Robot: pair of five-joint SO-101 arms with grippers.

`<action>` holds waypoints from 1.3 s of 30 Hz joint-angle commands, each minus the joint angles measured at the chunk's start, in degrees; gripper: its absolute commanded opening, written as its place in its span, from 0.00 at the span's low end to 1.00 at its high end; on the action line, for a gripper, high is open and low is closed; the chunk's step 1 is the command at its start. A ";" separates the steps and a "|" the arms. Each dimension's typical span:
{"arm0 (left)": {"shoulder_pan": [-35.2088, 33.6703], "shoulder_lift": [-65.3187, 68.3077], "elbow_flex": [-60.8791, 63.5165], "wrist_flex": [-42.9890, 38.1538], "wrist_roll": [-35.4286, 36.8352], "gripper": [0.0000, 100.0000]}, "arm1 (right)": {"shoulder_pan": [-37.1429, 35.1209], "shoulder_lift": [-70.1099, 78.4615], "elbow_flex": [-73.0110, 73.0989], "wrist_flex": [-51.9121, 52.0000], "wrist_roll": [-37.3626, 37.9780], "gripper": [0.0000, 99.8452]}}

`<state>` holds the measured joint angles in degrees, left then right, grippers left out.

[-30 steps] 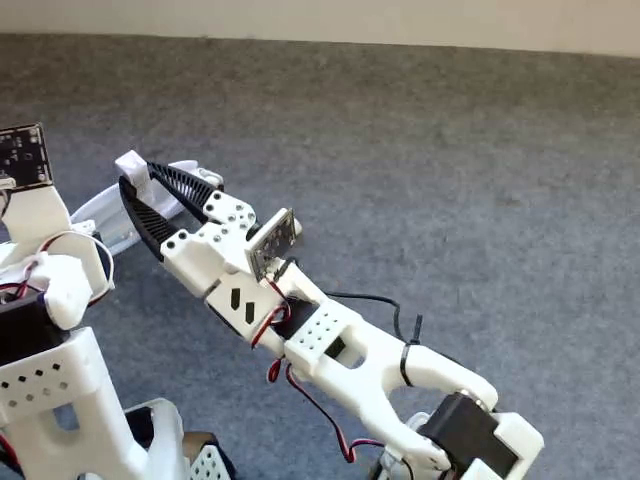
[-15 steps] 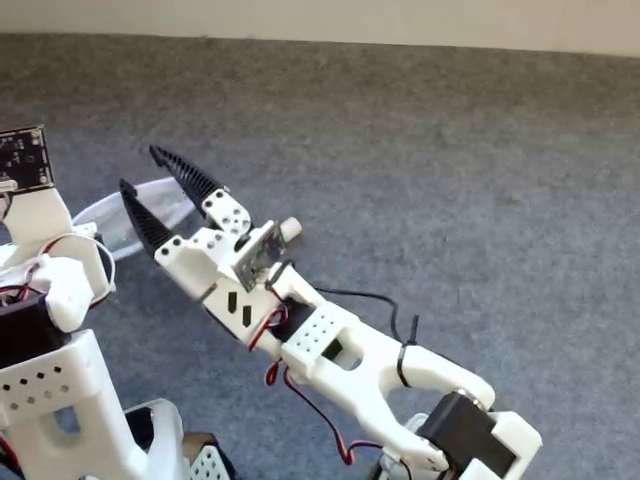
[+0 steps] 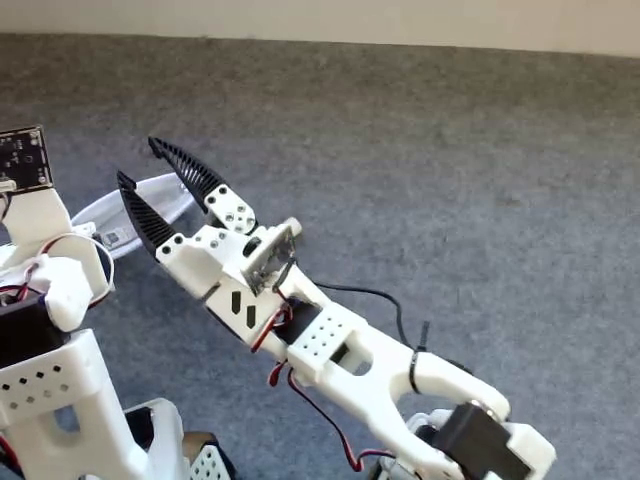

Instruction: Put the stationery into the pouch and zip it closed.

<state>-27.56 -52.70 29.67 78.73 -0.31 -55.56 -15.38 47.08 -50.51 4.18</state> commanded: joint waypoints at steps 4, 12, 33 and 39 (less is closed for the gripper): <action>0.66 -0.13 -0.31 -1.49 0.35 0.01 | -0.57 -9.01 -0.31 10.95 0.26 0.16; 0.66 -0.13 -0.31 -1.41 0.62 0.01 | -0.57 -17.36 -0.66 24.13 0.26 0.16; -1.45 -0.13 -0.31 -1.58 0.70 0.01 | 11.65 -43.38 3.30 64.04 0.26 0.16; -1.45 -0.13 -0.31 -1.58 0.70 0.01 | 11.74 -50.51 12.09 68.62 0.26 0.16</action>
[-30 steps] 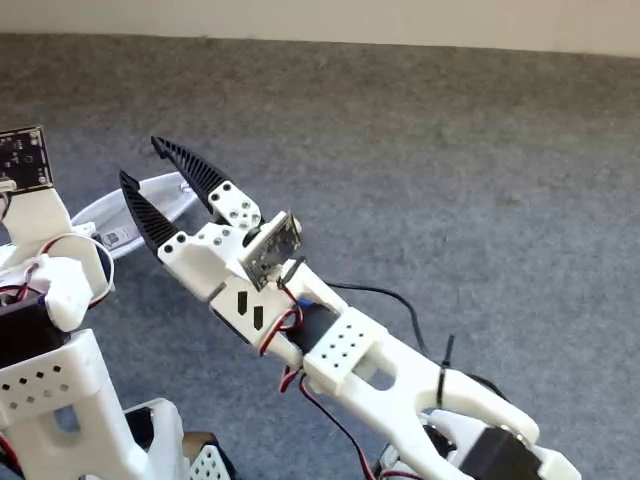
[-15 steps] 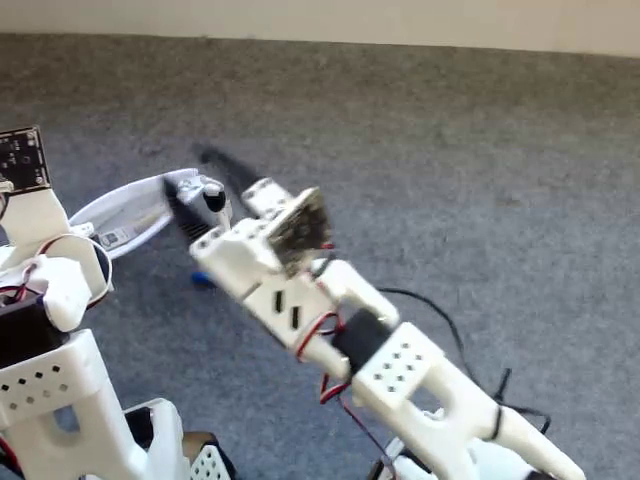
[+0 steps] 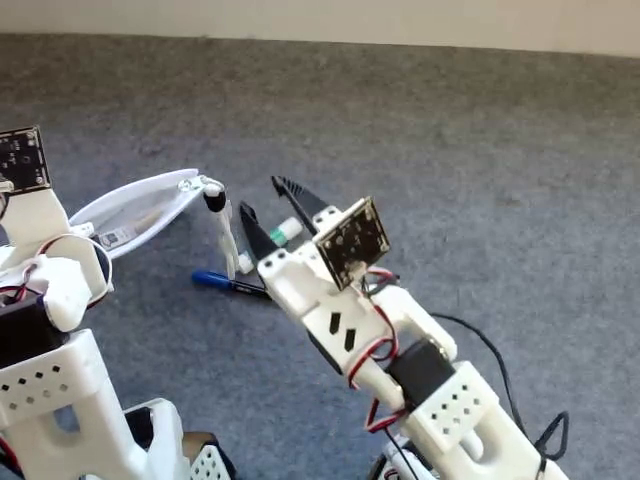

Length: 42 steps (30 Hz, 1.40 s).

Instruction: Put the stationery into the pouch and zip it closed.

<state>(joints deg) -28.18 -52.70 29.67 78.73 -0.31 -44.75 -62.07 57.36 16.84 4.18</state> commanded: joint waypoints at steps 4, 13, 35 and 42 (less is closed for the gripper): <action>-0.92 -0.13 -0.13 -2.81 0.70 0.01 | 2.15 -6.37 5.14 4.18 0.26 0.16; -9.71 -0.13 -0.48 -4.75 4.84 0.01 | 1.80 2.42 3.74 10.68 0.26 0.16; -11.56 -0.13 -0.22 -5.19 5.63 0.01 | -3.21 46.46 -16.66 10.86 0.79 0.16; -11.47 -0.13 -0.13 -5.19 5.63 0.01 | -4.26 54.29 -22.20 14.20 4.31 0.16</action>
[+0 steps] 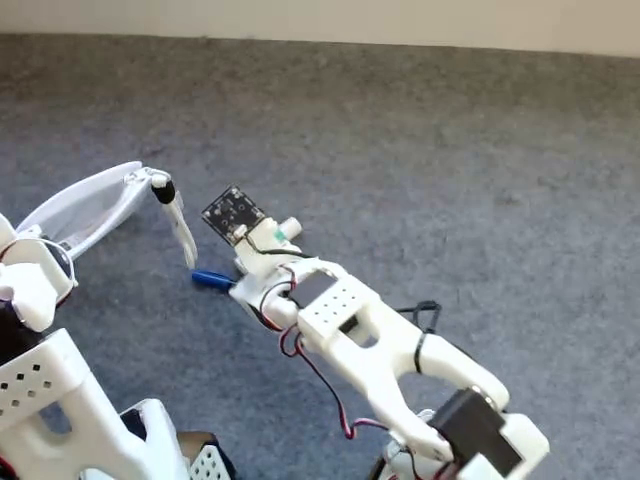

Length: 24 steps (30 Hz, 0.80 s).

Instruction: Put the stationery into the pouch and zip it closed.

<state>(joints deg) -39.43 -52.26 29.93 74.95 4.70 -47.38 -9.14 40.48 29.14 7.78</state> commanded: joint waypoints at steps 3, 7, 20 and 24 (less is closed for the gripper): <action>-0.22 -0.57 -0.40 -1.41 0.62 0.01 | -3.38 4.97 -8.57 4.70 0.79 0.16; -0.22 -0.57 -0.40 -1.41 0.62 0.01 | -4.35 9.89 -11.91 5.32 0.79 0.16; -0.22 -0.57 0.84 -2.11 0.62 0.01 | -4.09 28.79 -24.31 6.81 1.05 0.13; -0.22 -0.57 0.84 -2.20 0.62 0.01 | -4.18 29.85 -28.18 12.79 1.05 0.00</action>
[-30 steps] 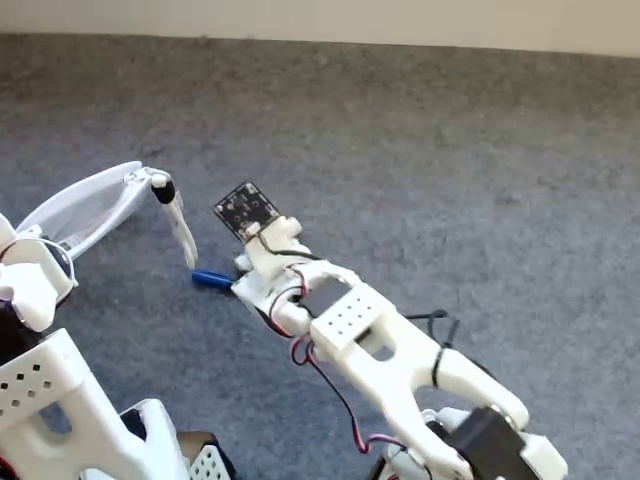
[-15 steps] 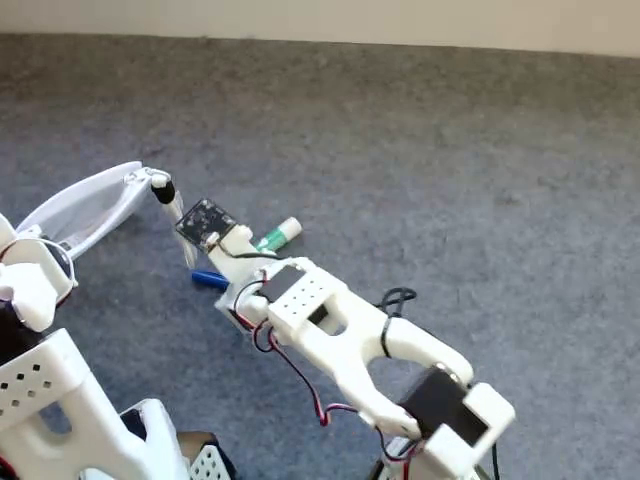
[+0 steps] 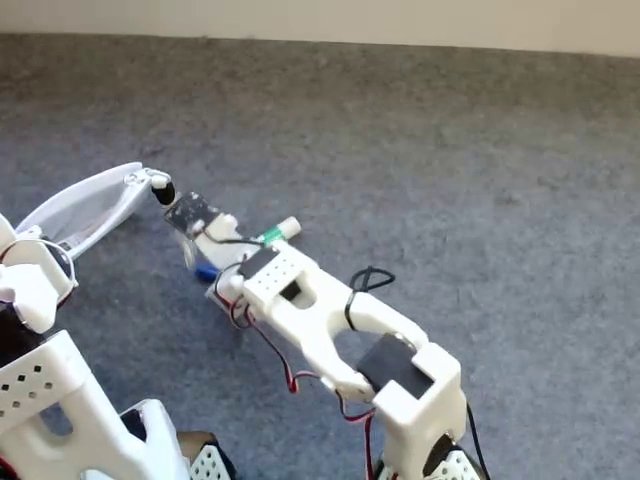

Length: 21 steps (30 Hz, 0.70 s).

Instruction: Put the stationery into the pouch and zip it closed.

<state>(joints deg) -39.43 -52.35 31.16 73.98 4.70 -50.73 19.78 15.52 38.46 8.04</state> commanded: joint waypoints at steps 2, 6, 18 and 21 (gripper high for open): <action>-0.22 -0.48 -0.40 -1.23 0.62 0.01 | -0.92 0.92 -4.79 6.64 0.79 0.01; -0.22 -0.48 -0.40 -1.23 0.62 0.01 | -0.92 0.75 -5.93 10.59 0.79 0.00; -0.13 -0.48 -0.40 -1.23 0.62 0.01 | -0.57 0.57 -6.73 12.88 0.35 0.00; 0.48 -0.48 -0.40 -1.23 0.62 0.01 | -0.57 0.31 -6.73 12.88 -0.53 0.00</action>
<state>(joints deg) -39.43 -52.35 31.16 73.98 4.70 -50.81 20.75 9.54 50.15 8.04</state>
